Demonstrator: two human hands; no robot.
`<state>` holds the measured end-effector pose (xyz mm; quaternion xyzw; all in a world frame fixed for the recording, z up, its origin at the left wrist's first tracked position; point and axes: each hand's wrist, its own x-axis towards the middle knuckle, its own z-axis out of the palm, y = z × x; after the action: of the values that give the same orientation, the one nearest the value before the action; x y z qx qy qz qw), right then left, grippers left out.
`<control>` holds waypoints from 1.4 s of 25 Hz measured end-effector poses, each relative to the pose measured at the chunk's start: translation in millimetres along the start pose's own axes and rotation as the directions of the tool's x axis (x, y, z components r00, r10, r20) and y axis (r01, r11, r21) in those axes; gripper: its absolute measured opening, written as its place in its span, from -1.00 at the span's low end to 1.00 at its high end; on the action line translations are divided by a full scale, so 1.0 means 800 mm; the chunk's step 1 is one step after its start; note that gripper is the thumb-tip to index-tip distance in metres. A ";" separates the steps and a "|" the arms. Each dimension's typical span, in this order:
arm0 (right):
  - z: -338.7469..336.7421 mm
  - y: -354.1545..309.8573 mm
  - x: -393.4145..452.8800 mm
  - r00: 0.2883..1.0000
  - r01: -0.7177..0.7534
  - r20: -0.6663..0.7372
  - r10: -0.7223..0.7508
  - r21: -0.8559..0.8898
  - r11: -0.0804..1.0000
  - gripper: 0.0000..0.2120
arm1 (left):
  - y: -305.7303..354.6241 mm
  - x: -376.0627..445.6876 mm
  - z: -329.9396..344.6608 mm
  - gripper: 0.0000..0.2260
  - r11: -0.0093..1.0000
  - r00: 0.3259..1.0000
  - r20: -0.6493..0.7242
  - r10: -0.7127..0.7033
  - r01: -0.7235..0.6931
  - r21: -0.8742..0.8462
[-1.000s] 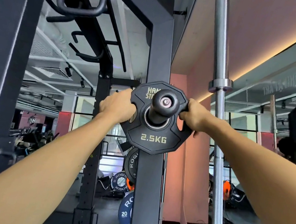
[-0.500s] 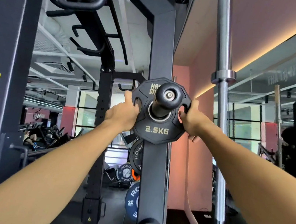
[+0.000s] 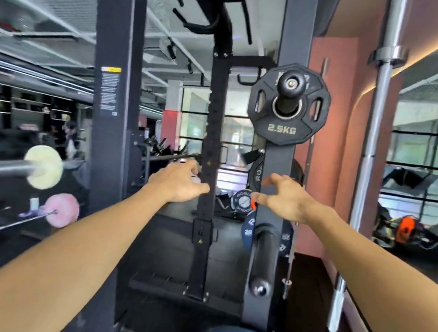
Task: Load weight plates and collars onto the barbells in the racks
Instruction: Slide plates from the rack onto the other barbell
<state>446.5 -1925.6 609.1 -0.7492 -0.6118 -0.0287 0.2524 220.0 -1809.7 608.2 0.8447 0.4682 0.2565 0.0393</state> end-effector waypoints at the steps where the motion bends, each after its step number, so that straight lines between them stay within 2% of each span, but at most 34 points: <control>1: 0.013 -0.014 -0.011 0.999 0.018 0.035 -0.019 0.007 1.000 -0.44 | -0.016 -0.026 -0.004 -0.49 0.999 0.999 0.002 -0.045 0.045 0.015; 4: 0.048 -0.068 -0.038 0.985 0.104 0.132 -0.113 0.071 0.992 -0.40 | -0.061 -0.099 -0.033 -0.47 0.986 0.987 -0.030 -0.155 0.156 0.059; 11: 0.098 -0.245 -0.070 0.916 0.326 0.172 -0.363 0.209 0.922 -0.39 | -0.171 -0.227 -0.147 -0.50 0.922 0.917 -0.162 -0.364 0.379 0.076; 19: 0.155 -0.462 -0.092 0.841 0.452 0.176 -0.512 0.291 0.843 -0.35 | -0.316 -0.328 -0.273 -0.44 0.860 0.871 -0.186 -0.455 0.484 0.160; 25: 0.211 -0.611 -0.085 0.836 0.474 0.141 -0.531 0.302 0.827 -0.45 | -0.448 -0.366 -0.342 -0.49 0.869 0.881 -0.180 -0.438 0.466 0.167; 35: 0.284 -0.694 0.006 0.884 0.410 0.145 -0.445 0.217 0.886 -0.40 | -0.580 -0.278 -0.364 -0.50 0.926 0.927 -0.135 -0.350 0.364 0.101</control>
<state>-129.9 -1758.6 603.3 -0.5686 -0.7836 0.0434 0.2465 -370.0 -1781.2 629.5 0.7299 0.6308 0.2634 0.0061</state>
